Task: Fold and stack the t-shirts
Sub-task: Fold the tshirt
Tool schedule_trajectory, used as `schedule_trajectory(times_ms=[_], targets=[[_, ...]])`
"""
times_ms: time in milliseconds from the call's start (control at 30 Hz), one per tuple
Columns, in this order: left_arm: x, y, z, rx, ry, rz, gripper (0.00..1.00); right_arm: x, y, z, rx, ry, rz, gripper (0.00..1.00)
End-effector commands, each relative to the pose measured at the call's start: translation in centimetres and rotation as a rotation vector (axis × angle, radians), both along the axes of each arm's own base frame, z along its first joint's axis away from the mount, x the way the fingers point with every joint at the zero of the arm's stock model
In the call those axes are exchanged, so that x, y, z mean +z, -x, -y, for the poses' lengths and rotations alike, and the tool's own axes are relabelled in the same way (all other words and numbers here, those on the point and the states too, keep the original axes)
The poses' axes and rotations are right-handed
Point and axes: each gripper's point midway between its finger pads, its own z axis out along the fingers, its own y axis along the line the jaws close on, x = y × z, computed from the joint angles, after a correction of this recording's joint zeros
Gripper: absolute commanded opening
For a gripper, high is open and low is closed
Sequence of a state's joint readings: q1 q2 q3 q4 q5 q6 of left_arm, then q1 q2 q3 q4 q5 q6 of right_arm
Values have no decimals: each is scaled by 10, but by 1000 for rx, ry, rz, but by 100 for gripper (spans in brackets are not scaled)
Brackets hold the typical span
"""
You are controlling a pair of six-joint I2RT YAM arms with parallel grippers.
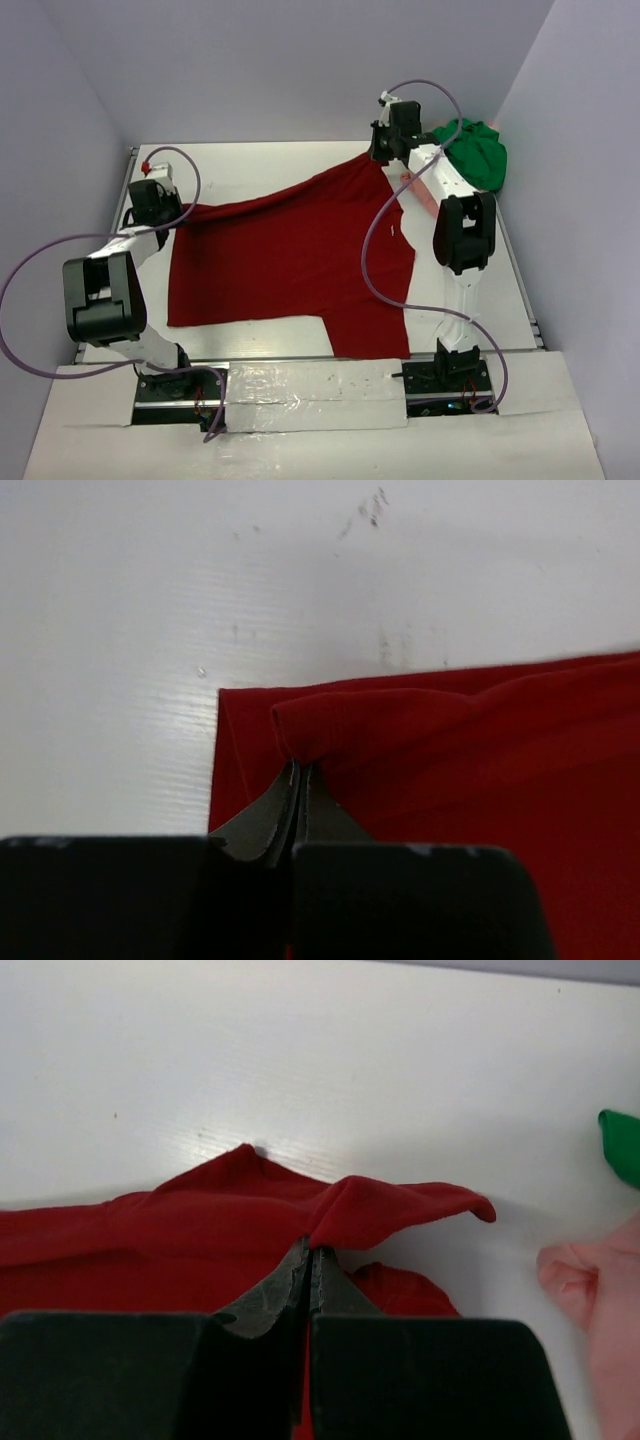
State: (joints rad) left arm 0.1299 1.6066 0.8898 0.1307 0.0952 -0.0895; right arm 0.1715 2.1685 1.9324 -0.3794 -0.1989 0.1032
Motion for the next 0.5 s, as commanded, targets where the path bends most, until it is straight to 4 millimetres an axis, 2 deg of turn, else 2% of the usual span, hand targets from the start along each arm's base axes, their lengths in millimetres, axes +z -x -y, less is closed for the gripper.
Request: schedule_trajectory(times_ms=[0, 133, 200, 267, 300, 467], targets=[[17, 8, 21, -119, 33, 34, 0, 45, 11, 5, 13, 2, 80, 0], [-2, 25, 28, -169, 46, -66, 0, 48, 23, 4, 25, -5, 64, 0], [-20, 40, 29, -171, 56, -153, 0, 54, 27, 4, 31, -11, 68, 0], [-29, 45, 22, -169, 15, -201, 0, 61, 31, 2, 39, -16, 70, 0], [-41, 54, 22, -166, 15, -262, 0, 62, 33, 3, 40, -17, 70, 0], [-58, 61, -4, -73, -21, -339, 0, 67, 44, 3, 49, -26, 54, 0]])
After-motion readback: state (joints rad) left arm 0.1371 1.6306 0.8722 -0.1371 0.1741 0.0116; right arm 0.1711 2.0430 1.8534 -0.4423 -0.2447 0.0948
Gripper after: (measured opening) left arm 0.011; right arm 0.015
